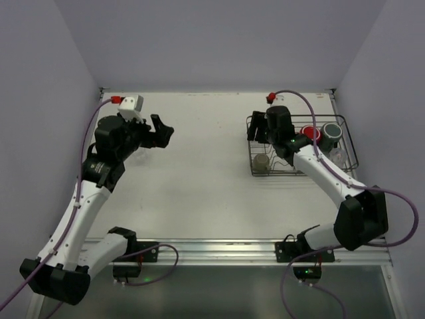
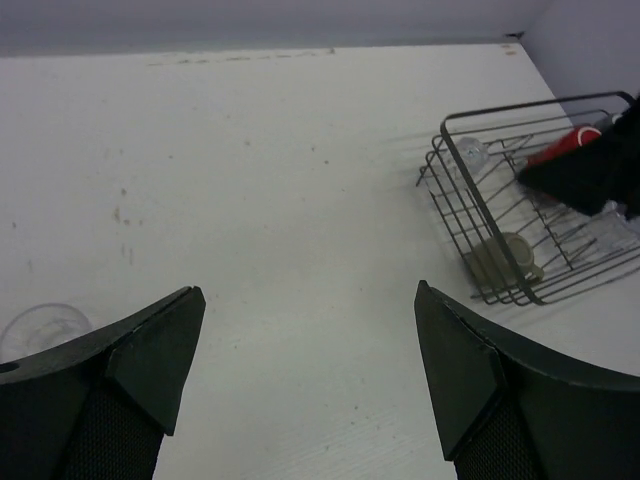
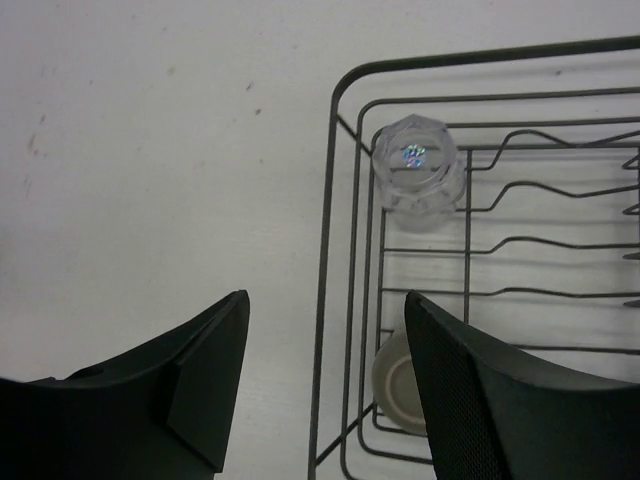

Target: Unload the cups from the dish rack

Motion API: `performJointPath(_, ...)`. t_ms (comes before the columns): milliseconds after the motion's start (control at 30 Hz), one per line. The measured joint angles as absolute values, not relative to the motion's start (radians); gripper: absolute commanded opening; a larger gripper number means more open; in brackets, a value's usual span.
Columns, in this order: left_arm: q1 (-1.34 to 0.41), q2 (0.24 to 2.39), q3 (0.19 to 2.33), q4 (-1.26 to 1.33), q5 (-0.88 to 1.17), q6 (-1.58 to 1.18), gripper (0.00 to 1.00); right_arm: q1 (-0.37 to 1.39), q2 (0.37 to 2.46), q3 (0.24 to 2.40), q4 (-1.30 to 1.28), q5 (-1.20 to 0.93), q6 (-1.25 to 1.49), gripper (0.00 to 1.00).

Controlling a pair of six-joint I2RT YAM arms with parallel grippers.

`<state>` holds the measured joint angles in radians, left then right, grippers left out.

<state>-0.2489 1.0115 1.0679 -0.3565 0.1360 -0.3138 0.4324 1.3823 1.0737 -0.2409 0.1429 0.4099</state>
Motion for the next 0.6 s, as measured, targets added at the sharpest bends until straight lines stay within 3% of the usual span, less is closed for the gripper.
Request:
performJointPath(300, -0.271, 0.773, 0.787, -0.33, 0.253, -0.302, 0.94, 0.372, 1.665, 1.26, -0.275, 0.271, 0.384, 0.6)
performJointPath(600, -0.303, 0.738, 0.77, -0.305, 0.284, -0.294, 0.94, 0.34, 1.814, 1.394, -0.308, 0.278, 0.381, 0.63)
